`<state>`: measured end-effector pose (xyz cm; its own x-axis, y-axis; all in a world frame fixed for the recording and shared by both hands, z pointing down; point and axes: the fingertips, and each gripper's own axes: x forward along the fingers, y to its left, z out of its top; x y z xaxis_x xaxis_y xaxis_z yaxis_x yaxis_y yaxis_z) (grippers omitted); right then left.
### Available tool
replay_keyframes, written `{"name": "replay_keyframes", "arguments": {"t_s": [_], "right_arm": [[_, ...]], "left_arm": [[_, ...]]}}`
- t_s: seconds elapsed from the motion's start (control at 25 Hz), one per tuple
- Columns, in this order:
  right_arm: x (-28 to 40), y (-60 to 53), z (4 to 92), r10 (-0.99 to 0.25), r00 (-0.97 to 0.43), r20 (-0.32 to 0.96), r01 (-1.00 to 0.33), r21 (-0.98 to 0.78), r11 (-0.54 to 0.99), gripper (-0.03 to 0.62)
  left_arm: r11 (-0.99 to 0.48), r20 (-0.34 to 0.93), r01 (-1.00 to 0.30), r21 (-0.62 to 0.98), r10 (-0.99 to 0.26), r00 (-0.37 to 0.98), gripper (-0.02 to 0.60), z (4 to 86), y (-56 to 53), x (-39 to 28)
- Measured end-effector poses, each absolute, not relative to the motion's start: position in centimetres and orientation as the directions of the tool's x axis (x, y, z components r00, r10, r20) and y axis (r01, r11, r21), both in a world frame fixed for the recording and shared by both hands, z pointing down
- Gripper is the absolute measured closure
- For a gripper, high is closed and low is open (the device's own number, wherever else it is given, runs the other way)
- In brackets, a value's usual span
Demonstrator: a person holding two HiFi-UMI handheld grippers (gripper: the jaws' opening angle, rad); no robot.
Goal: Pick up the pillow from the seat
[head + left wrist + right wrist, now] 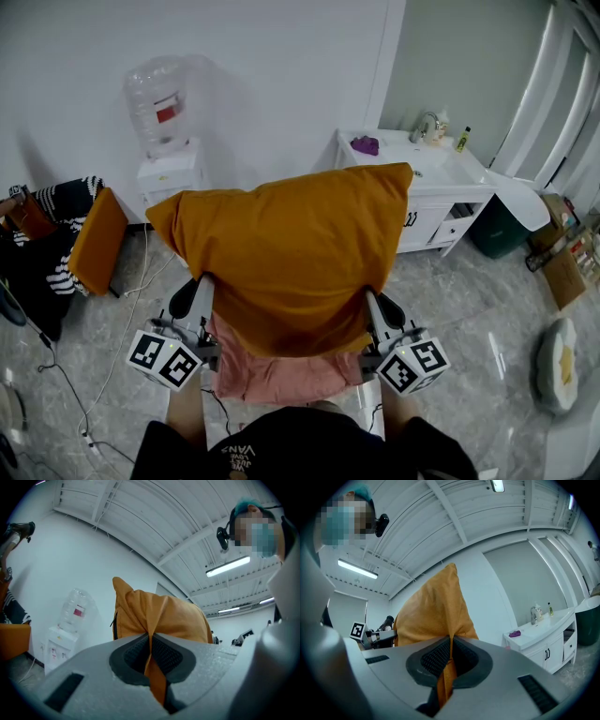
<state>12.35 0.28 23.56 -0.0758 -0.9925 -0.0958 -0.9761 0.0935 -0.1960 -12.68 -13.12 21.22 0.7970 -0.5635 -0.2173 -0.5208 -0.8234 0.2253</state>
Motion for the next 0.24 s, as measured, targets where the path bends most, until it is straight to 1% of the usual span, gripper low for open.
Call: {"name": "replay_keyframes", "arguments": {"t_s": [0.24], "right_arm": [[12.60, 0.46, 23.91, -0.993, -0.076, -0.089, -0.975, -0.201, 0.093, 0.583]], "left_arm": [[-0.821, -0.210, -0.524, 0.226, -0.566, 0.797, 0.558, 21.52, -12.95, -12.43]]}}
